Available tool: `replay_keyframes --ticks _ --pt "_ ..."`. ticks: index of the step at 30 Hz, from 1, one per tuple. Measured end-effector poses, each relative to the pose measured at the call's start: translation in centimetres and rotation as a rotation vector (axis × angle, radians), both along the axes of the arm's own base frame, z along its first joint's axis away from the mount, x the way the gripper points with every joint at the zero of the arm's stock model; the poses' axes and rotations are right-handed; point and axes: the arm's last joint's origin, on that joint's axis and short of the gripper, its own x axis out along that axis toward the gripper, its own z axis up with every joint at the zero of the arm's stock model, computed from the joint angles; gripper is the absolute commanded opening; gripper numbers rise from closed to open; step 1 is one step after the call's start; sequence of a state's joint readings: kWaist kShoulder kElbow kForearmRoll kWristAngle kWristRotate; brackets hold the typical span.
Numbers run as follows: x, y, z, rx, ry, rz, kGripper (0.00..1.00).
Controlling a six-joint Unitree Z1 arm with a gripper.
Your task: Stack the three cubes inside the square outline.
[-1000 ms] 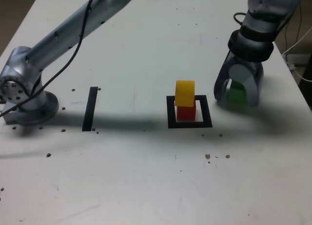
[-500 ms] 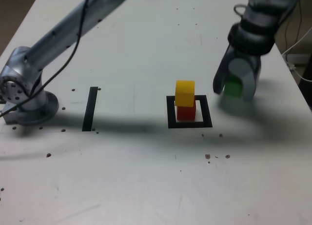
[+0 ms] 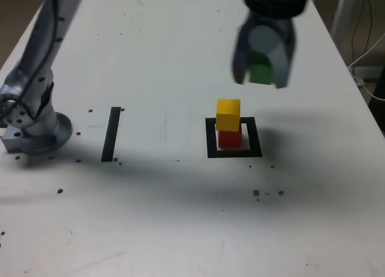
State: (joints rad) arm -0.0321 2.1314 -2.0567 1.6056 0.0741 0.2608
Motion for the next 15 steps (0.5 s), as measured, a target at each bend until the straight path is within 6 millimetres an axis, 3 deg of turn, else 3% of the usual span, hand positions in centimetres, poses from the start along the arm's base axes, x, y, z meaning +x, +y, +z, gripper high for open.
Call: replay_keyframes --ticks 6,15 --pt "-4.0 -0.2 2.2 -0.028 -0.003 0.039 0.17" --pt "-4.9 -0.9 1.8 -0.086 0.029 0.070 0.17"
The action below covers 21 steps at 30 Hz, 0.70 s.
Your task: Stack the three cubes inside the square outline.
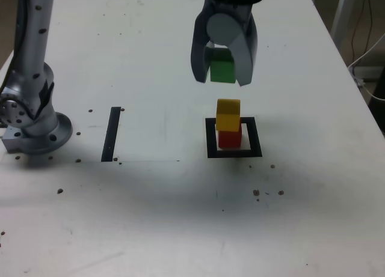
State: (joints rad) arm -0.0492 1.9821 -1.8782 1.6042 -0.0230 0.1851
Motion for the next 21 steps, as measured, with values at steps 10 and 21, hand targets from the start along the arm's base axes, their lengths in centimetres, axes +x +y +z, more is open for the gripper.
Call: replay_keyframes --ticks 10,21 --pt "1.5 -0.5 -2.3 -0.015 0.055 0.028 0.17" --pt "2.5 -0.6 -3.9 -0.019 0.088 0.030 0.17"
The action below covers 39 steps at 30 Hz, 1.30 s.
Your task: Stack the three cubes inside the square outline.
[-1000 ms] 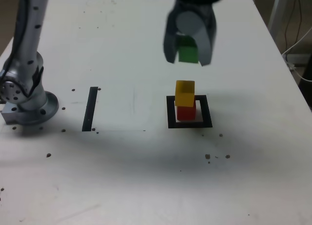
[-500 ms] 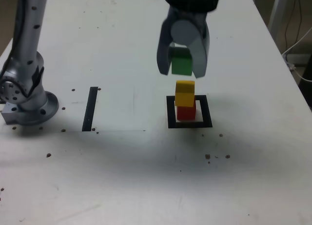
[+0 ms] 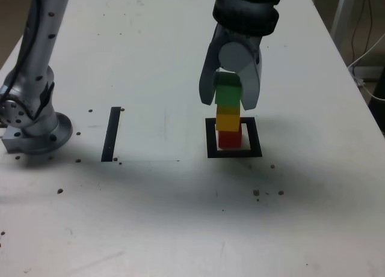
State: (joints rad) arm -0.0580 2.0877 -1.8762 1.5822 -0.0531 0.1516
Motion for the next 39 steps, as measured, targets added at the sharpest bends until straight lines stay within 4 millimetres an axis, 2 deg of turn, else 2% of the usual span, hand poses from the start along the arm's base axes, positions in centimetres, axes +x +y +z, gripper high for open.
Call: replay_keyframes --ticks 13,15,17,21,22,23,24,35,39 --pt "0.6 0.0 -1.0 -0.002 0.020 -0.002 0.18" --pt "0.6 0.0 -1.1 -0.002 0.021 -0.003 0.21" --pt "0.6 0.0 -1.2 -0.001 0.024 -0.003 0.34" --pt "0.5 0.0 -1.4 -0.002 0.037 -0.001 0.81" --pt "0.5 0.1 -1.5 -0.002 0.039 -0.001 0.90" --pt "0.5 0.1 -1.5 -0.003 0.041 -0.001 0.97" --pt "0.5 0.1 -1.5 -0.003 0.042 0.000 0.99" --pt "0.4 0.1 -1.7 -0.003 0.043 0.000 1.00" --pt "-0.3 0.2 -0.8 0.012 0.024 -0.003 1.00"
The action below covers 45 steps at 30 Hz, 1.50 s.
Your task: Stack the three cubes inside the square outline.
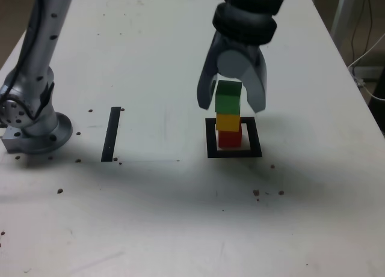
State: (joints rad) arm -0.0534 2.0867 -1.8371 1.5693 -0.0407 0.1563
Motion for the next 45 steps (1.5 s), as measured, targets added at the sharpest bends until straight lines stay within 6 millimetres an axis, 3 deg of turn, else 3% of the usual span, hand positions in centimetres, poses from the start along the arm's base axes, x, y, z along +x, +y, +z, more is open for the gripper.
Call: replay_keyframes --ticks 10,16,20,27,38,45 --pt "-6.6 0.6 5.4 0.058 -0.094 0.039 1.00" --pt "-12.0 1.0 5.8 0.083 -0.062 0.077 1.00" --pt "-15.0 1.2 4.7 0.102 -0.015 0.099 1.00" --pt "-17.6 1.3 1.9 0.117 0.056 0.107 1.00" --pt "-18.7 1.2 -3.3 0.071 0.066 0.117 1.00" --pt "-19.1 1.1 -4.9 0.045 0.067 0.117 1.00"
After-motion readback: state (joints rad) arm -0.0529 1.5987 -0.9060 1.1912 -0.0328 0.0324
